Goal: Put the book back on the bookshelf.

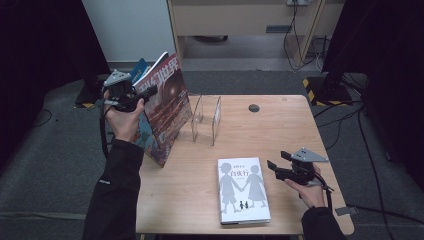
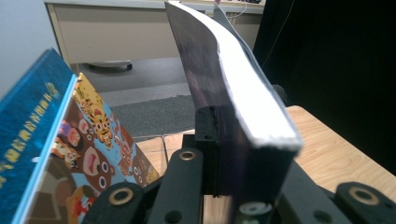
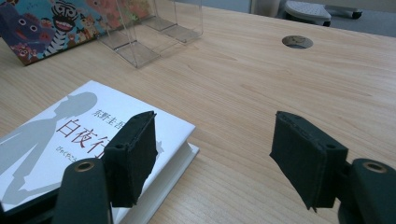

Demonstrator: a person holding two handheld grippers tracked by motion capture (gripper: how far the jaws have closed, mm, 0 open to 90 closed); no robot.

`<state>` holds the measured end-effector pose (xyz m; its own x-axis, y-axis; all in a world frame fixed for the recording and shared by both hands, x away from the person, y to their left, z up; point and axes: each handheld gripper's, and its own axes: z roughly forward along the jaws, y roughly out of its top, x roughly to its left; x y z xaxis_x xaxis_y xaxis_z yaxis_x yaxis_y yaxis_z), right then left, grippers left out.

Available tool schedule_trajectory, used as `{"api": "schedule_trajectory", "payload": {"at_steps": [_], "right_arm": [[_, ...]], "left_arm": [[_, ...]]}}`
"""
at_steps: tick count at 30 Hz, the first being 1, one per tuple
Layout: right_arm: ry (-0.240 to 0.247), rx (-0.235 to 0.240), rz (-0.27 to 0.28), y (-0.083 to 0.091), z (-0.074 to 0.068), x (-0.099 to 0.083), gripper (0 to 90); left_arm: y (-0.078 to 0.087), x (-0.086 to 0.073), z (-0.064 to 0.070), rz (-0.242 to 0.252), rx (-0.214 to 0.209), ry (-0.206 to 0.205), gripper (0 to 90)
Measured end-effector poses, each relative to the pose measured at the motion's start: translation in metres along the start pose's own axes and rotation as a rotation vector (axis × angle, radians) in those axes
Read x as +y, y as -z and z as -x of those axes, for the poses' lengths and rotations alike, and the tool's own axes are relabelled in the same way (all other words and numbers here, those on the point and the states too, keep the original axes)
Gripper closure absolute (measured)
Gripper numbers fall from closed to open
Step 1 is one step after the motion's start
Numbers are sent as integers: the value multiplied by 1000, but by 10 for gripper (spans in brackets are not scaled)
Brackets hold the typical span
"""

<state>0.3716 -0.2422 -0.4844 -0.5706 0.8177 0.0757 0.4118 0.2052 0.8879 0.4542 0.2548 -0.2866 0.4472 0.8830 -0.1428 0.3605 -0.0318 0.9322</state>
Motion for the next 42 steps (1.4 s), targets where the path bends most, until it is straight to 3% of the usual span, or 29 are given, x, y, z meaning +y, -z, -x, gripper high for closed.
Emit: {"api": "schedule_trajectory", "payload": {"at_steps": [11, 30, 42], "right_arm": [[3, -6, -11, -2, 1, -1, 309], [16, -9, -37, -6, 3, -5, 314], [24, -6, -41, -6, 2, -6, 317]], "left_arm": [[-33, -11, -7, -30, 20, 9, 832], [-80, -22, -15, -28, 5, 59, 832], [-91, -37, -21, 2, -4, 88, 831]]}}
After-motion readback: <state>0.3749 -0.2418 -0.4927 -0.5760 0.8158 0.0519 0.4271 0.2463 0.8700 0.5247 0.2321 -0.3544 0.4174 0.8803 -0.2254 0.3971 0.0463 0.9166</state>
